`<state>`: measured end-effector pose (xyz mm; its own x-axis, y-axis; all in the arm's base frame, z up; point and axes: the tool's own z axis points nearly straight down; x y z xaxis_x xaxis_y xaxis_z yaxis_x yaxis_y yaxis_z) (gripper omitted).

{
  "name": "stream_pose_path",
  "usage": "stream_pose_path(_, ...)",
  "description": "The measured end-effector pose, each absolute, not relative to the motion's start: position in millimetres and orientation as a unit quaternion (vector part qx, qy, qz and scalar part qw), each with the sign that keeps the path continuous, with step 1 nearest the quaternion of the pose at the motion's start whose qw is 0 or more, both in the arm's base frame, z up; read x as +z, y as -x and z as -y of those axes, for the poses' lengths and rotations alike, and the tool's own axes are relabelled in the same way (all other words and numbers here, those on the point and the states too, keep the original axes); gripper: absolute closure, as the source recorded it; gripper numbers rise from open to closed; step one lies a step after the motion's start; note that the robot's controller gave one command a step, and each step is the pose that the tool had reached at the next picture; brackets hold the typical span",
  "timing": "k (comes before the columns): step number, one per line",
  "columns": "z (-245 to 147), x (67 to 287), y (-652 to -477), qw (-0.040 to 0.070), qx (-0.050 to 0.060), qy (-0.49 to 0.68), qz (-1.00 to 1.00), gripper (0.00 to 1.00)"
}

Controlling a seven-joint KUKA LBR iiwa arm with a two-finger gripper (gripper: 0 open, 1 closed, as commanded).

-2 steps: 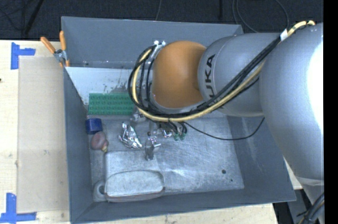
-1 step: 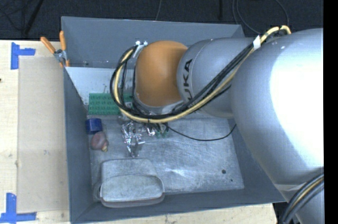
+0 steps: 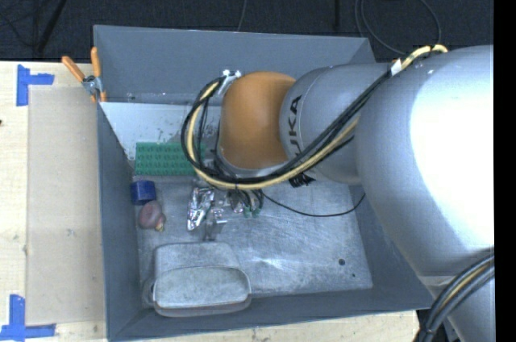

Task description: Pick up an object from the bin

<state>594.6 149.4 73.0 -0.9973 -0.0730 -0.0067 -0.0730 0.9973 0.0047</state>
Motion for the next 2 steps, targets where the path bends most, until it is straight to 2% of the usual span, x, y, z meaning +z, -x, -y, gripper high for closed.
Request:
stream_pose_path(1, -149.0, 74.7, -596.1, 0.005, 0.002, 0.038, -0.999, 1.0)
stream_pose_path(2, -145.6, 281.9, -582.3, 0.005, 0.001, 0.119, -0.993, 1.0)
